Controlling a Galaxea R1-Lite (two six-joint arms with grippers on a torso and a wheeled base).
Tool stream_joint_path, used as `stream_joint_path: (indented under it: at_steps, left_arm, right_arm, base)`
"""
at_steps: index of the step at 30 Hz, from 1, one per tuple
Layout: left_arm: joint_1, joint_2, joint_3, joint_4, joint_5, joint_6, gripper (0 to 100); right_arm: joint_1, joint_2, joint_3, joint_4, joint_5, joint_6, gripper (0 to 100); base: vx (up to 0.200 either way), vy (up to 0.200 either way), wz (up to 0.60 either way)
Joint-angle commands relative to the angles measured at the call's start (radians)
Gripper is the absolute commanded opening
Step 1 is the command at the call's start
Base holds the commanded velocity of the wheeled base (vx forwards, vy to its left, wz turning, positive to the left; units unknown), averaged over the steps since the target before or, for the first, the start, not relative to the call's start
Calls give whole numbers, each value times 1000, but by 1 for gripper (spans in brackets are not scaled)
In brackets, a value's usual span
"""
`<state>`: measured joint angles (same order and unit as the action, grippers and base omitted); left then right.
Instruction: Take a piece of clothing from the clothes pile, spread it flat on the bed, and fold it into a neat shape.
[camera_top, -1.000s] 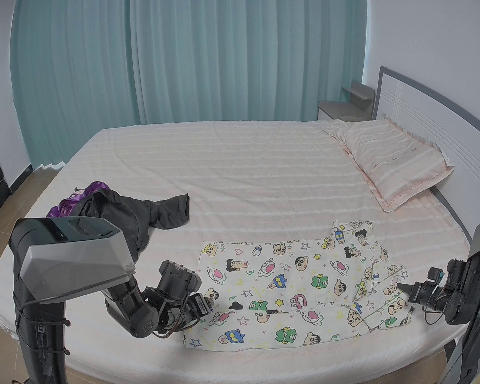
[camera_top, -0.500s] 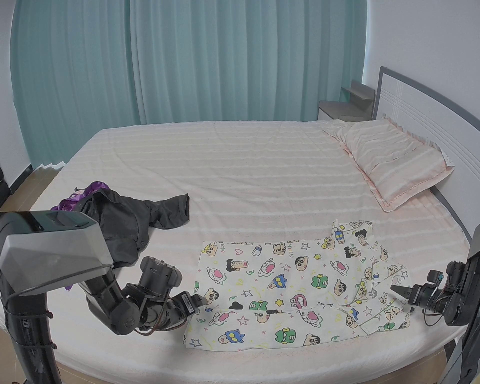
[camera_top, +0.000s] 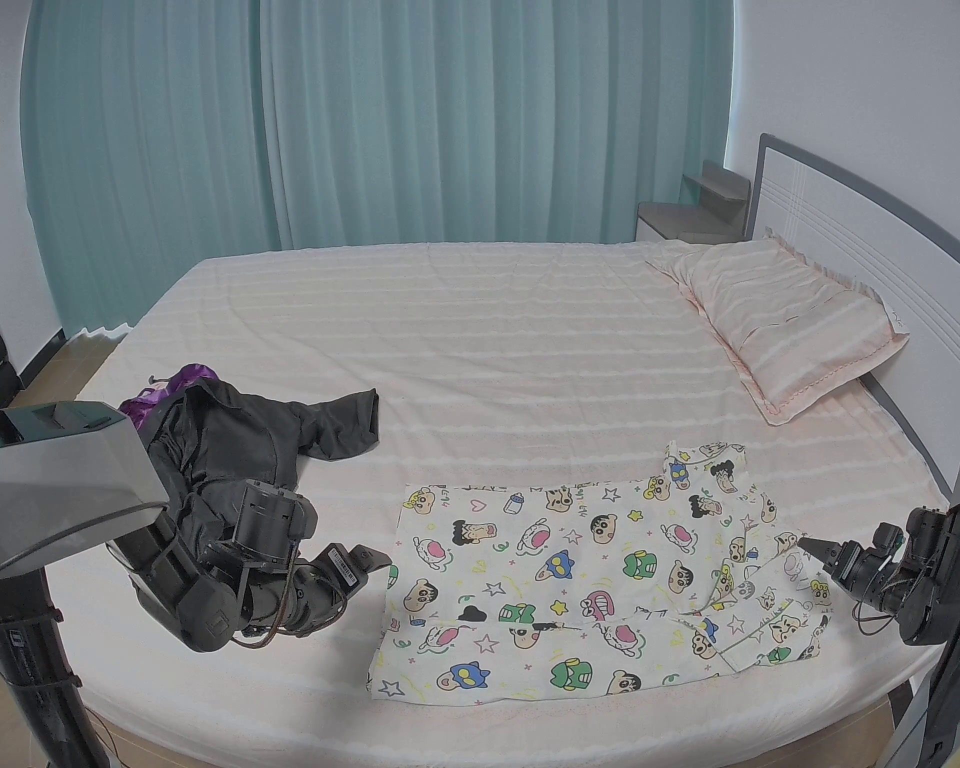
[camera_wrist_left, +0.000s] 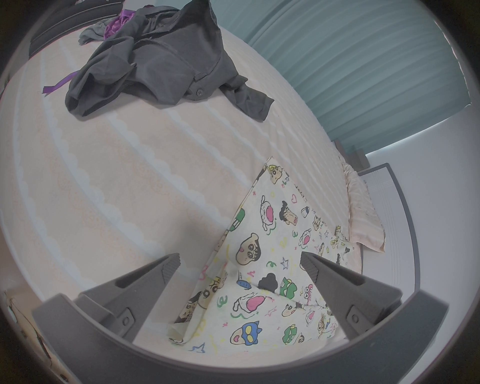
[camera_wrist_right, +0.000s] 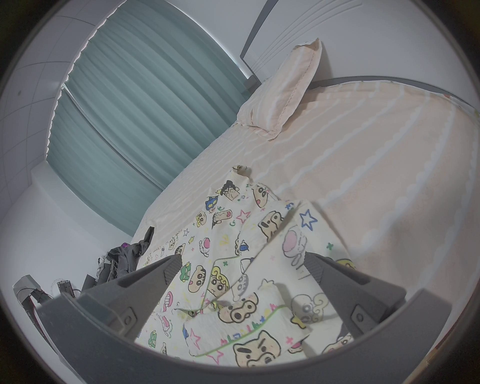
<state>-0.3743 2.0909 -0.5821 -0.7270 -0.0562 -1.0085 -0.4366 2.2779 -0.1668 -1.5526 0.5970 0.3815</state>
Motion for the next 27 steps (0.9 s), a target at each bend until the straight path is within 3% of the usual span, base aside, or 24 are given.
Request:
stream_joint_path:
  at_steps: [1,12,27]
  left_arm:
    - [0,-6,10,-5,-2,-1,100]
    - [-22,-2,15,-2,6,-25,100]
    - [-34,0,25,0,7,-35,100]
  right_arm:
    - [7,-32,13,-14,1,4,100]
    - [19,-35,13,-14,4,43,100]
    - [27,-34,13,-15,4,43,100]
  base:
    - [0,0,0]
    - [0,0,0]
    - [0,-200,0]
